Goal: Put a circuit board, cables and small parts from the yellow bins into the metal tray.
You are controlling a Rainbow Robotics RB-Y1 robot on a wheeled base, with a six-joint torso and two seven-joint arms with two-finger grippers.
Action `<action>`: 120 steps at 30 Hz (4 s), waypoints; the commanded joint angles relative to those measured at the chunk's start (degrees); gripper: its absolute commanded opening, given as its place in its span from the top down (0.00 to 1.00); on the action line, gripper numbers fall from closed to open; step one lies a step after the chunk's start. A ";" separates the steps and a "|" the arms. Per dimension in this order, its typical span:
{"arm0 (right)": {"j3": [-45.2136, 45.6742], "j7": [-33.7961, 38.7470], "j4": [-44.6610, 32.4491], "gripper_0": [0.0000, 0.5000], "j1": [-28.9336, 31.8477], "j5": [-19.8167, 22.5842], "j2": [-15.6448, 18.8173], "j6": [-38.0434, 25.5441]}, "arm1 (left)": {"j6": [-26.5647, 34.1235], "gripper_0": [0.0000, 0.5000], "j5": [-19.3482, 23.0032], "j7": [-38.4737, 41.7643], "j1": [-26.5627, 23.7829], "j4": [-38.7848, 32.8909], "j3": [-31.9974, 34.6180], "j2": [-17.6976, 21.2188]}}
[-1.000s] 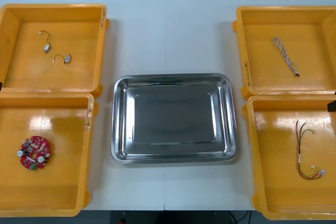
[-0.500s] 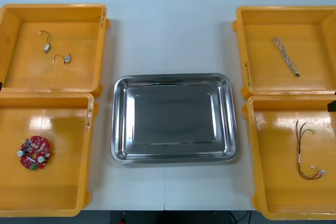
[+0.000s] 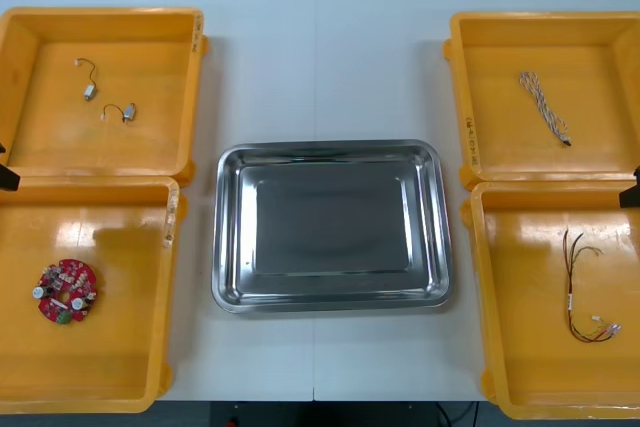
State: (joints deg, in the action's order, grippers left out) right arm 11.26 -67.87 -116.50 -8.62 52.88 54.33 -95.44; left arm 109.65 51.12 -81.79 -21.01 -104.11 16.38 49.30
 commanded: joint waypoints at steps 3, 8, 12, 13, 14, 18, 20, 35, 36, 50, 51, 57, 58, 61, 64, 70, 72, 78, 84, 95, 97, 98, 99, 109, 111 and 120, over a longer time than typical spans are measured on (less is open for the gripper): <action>2.19 2.31 -1.63 0.00 0.98 -1.03 -1.86 0.87 | 0.35 0.00 0.82 -2.50 0.62 -0.66 -0.12 0.10; 2.19 2.13 -1.63 0.00 3.17 -1.29 -2.30 2.81 | 0.35 0.00 2.23 -3.46 0.71 -1.19 -0.12 0.89; 2.19 2.13 -1.98 0.00 5.64 -1.91 -3.09 4.48 | 0.35 0.00 2.93 -3.90 2.56 -4.44 -0.04 1.59; 2.19 2.13 -1.98 0.00 5.81 -2.00 -3.26 4.65 | 0.35 0.00 3.02 -3.99 2.82 -4.88 -0.04 1.68; 2.19 2.22 -2.16 0.00 6.43 -2.26 -3.70 4.83 | 0.35 0.00 3.19 -4.08 3.52 -5.93 -0.12 1.85; 2.19 2.13 -3.04 0.00 8.27 -3.05 -5.20 4.92 | 0.35 0.00 4.25 -4.78 5.72 -9.01 -0.12 2.64; 2.19 2.13 -3.21 0.00 8.89 -3.05 -5.90 4.92 | 0.35 0.00 4.69 -5.22 6.78 -10.42 -0.12 2.82; -0.62 1.25 -5.06 0.00 15.48 -6.83 -9.85 10.54 | -4.71 0.00 7.06 -10.32 15.56 -18.68 -0.12 3.88; -0.89 1.16 -5.06 0.00 15.83 -7.18 -10.21 11.16 | -5.68 0.00 7.06 -11.55 16.44 -18.77 -0.12 3.96; -3.00 1.60 -5.06 0.00 17.50 -10.96 -16.53 11.86 | -18.25 0.00 8.03 -21.48 26.38 -18.85 -0.12 5.63; -3.17 1.43 -5.06 0.00 17.59 -11.31 -16.80 11.86 | -19.12 0.00 8.20 -22.27 27.25 -18.85 -0.12 5.72; -5.19 1.60 -4.79 0.00 18.82 -12.98 -17.06 14.14 | -24.05 0.00 8.91 -26.40 31.12 -18.85 -0.30 5.72; -5.46 1.60 -4.79 0.00 19.08 -13.33 -17.06 14.67 | -25.36 0.00 9.00 -26.84 31.91 -18.85 -0.56 5.72; -6.25 1.43 -4.79 0.00 19.61 -14.21 -17.06 15.55 | -28.62 0.00 9.08 -27.28 33.85 -19.03 -1.71 5.98; -6.95 1.16 -4.79 0.00 20.05 -15.27 -17.06 15.99 | -31.43 0.00 8.64 -27.63 34.99 -19.03 -3.20 6.25; -8.27 1.34 -4.79 0.00 20.93 -17.46 -17.06 17.48 | -34.77 0.00 8.29 -27.81 37.01 -19.03 -5.66 7.04; -8.89 1.60 -4.79 0.00 21.02 -17.99 -17.06 17.66 | -36.00 0.00 8.20 -28.07 38.06 -18.94 -6.19 7.39; -10.03 1.78 -4.70 0.00 21.37 -19.31 -17.06 17.92 | -37.49 0.00 8.12 -28.86 40.17 -18.94 -6.72 8.01; -12.67 1.87 -3.12 0.00 21.72 -23.53 -17.15 21.09 | -39.08 0.00 7.59 -29.39 41.32 -19.03 -7.68 8.18; -12.84 2.31 -2.24 0.00 21.63 -23.00 -17.06 22.41 | -42.42 0.00 5.39 -29.39 42.20 -18.41 -10.85 8.18; -12.84 2.39 -1.80 0.00 21.72 -22.91 -17.15 22.49 | -43.12 0.00 4.86 -29.39 42.72 -18.41 -11.20 8.18; -12.84 2.31 -1.63 0.00 21.72 -22.91 -17.15 22.49 | -43.21 0.00 4.78 -29.39 42.90 -18.41 -11.29 8.18; -12.84 2.22 -1.19 0.00 21.72 -22.83 -17.24 22.67 | -43.38 0.00 4.60 -29.39 42.99 -18.41 -11.46 8.18; -12.84 2.39 -0.40 0.68 21.63 -22.65 -17.94 23.46 | -45.84 0.00 2.67 -29.39 43.69 -17.71 -13.22 8.18; -12.84 2.39 -0.40 0.81 21.54 -22.65 -17.94 23.46 | -46.46 0.00 2.40 -29.39 43.78 -17.36 -13.75 8.18; -12.14 2.48 -0.84 1.00 20.23 -22.47 -18.03 21.53 | -50.24 0.00 1.44 -30.09 43.69 -14.55 -15.95 8.18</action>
State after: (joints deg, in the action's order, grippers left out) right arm -0.95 -67.87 -117.72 11.84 30.08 37.14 -72.40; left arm 60.28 53.36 -106.53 21.14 -119.00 1.34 55.15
